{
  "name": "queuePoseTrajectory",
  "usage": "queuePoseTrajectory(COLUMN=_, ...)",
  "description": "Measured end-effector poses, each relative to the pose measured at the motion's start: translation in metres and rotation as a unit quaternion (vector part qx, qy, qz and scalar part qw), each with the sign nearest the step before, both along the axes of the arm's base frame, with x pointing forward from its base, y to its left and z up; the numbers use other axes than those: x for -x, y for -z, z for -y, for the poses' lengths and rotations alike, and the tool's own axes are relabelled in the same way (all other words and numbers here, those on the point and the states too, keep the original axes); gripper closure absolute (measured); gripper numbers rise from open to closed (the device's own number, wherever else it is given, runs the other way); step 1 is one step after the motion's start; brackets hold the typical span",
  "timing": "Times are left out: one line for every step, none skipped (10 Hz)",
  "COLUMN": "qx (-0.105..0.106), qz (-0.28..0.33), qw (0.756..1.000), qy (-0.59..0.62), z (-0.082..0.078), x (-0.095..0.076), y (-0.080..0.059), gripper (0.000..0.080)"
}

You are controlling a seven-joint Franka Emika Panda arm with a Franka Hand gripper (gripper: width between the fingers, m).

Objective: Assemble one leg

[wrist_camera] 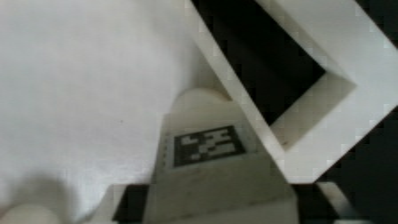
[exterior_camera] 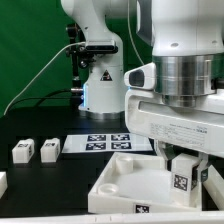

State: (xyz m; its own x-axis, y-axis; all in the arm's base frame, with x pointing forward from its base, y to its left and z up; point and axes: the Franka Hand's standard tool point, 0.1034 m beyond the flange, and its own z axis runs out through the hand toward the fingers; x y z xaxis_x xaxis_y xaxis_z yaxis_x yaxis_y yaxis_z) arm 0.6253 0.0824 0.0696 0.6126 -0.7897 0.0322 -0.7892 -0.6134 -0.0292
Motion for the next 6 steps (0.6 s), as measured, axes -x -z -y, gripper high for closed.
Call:
queuePoseTrajectory(qx=0.004, qz=0.000, qw=1.000, qy=-0.014, z=0.0017, x=0.0003, y=0.0004, gripper=0.0480)
queuePoseTrajectory(qx=0.004, qz=0.000, qw=1.000, qy=-0.014, z=0.0013, x=0.0004, y=0.0006, gripper=0.0480)
queuePoseTrajectory(qx=0.004, qz=0.000, qw=1.000, qy=-0.014, z=0.0014, x=0.0004, y=0.0006, gripper=0.0377)
queuePoseTrajectory(qx=0.004, qz=0.000, qw=1.000, qy=-0.015, z=0.0014, x=0.0004, y=0.0006, gripper=0.0241)
queuePoseTrajectory(qx=0.003, qz=-0.001, qw=1.000, qy=-0.015, z=0.0011, x=0.0004, y=0.0002, gripper=0.0175)
queuePoseTrajectory(qx=0.001, qz=0.000, qw=1.000, qy=-0.019, z=0.0001, x=-0.0005, y=-0.0040, gripper=0.0175)
